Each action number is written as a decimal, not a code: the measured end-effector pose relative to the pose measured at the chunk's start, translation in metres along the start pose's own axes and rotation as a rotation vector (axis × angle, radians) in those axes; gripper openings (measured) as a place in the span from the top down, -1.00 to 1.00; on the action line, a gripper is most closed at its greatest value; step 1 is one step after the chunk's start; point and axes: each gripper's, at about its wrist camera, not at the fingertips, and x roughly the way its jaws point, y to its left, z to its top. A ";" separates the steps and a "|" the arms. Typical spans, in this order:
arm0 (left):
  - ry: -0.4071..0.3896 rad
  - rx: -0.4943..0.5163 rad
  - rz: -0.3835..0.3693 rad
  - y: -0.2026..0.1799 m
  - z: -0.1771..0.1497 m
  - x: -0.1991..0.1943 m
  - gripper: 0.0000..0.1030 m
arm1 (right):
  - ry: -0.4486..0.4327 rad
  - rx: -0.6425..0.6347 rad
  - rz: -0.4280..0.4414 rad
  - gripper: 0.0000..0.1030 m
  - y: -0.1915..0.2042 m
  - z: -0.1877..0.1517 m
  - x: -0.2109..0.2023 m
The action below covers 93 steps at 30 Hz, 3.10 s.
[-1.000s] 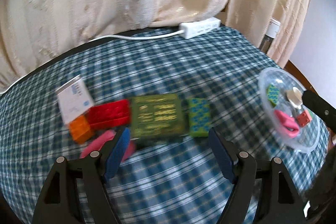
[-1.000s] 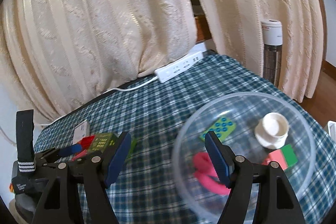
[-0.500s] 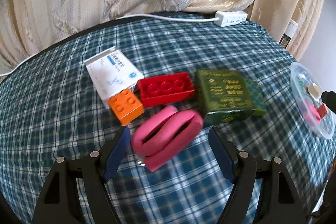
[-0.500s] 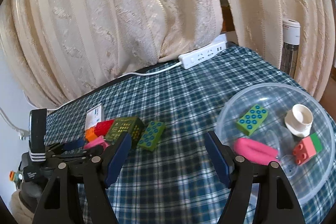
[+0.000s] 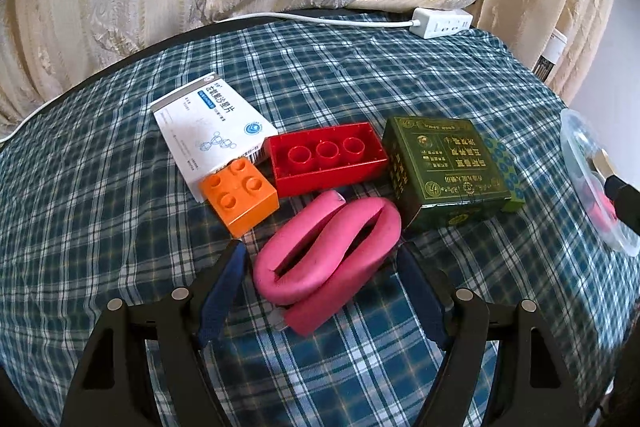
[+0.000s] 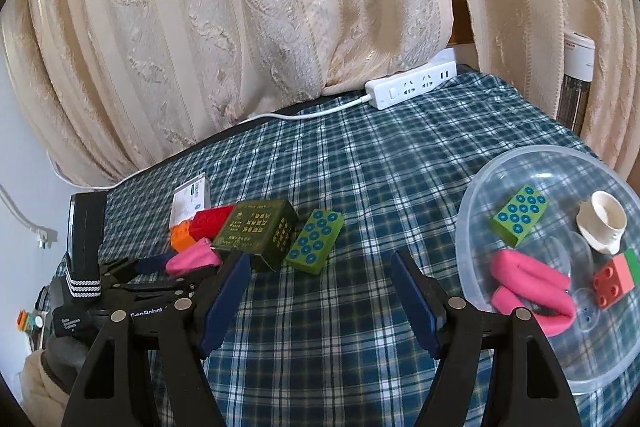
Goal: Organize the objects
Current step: 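Return to the pile and grasp the pink foam tube with the left gripper, then grasp the dark green box with the right gripper while the left gripper holds the pink tube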
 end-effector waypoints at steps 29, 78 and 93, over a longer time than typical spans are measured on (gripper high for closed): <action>-0.029 -0.002 0.059 -0.003 -0.004 -0.013 -0.30 | 0.110 -0.081 -0.050 -0.48 0.016 -0.002 0.038; -0.140 -0.173 0.186 0.045 0.005 -0.069 -0.30 | 0.213 -0.267 -0.078 -0.50 0.088 0.012 0.124; -0.152 -0.129 0.163 0.028 0.004 -0.073 -0.30 | 0.140 -0.211 -0.027 -0.47 0.080 0.003 0.070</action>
